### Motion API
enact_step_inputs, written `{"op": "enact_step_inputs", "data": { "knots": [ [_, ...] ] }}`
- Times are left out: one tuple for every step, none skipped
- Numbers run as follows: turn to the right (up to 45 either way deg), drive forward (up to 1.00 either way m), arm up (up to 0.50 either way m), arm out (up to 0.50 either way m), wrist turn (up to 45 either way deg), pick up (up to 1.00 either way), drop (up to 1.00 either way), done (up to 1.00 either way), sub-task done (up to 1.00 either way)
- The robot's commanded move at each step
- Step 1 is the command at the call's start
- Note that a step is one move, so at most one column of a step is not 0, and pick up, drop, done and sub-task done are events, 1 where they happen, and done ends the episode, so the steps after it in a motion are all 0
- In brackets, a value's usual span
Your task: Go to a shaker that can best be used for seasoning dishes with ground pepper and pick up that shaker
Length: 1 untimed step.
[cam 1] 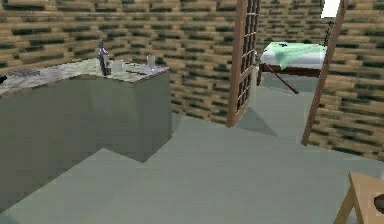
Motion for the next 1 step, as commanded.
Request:
{"op": "enact_step_inputs", "data": {
  "knots": [
    [0.0, 0.00, 0.00, 0.00, 45.0, 0.00, 0.00, 0.00, 0.00]
  ]
}}
